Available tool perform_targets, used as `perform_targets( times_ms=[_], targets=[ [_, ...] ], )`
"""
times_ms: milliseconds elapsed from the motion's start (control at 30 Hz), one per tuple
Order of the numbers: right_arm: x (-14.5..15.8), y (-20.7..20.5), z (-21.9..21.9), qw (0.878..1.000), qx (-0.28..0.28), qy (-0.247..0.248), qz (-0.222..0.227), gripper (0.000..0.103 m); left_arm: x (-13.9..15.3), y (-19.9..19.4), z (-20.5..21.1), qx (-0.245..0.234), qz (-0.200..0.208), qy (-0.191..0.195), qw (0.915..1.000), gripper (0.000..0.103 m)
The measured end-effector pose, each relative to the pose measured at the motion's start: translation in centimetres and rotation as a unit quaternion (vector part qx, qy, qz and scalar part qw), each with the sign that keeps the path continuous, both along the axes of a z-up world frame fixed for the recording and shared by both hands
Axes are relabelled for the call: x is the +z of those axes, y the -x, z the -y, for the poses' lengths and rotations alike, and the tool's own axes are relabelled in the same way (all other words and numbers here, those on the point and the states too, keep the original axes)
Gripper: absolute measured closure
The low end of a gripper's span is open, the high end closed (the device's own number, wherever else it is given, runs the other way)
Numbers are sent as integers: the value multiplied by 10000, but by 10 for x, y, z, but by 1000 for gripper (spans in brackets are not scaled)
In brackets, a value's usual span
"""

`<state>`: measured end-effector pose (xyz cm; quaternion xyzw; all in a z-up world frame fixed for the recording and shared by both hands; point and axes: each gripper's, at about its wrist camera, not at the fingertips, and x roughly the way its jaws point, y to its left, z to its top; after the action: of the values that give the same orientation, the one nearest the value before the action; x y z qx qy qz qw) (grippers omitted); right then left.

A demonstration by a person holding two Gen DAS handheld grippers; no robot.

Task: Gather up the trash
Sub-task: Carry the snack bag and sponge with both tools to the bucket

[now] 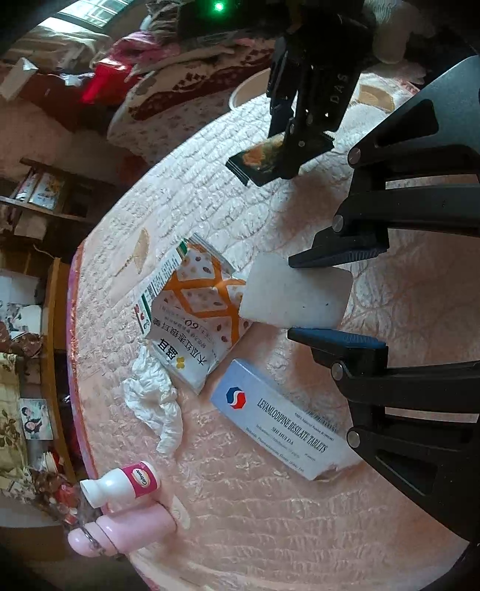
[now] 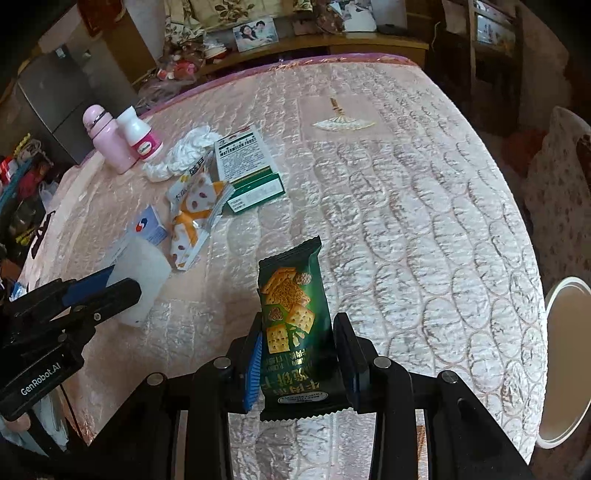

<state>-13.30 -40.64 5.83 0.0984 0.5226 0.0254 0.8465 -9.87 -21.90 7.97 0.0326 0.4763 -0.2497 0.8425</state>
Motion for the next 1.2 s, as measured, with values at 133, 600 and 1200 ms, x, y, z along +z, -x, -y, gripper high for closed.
perform_targets(
  times_ms=[133,600,1200],
  targets=[
    [2,10,1,9995,75,157,276,69,4,18,-6,16,359,195,9992,74],
    [38,94,-7,9946,-21,-34,1039,69,41,79,-9,203,519,316,9979,74],
    [58,145,56,9898,-663,224,1243,69,56,112,84,-637,754,358,9945,74]
  ],
)
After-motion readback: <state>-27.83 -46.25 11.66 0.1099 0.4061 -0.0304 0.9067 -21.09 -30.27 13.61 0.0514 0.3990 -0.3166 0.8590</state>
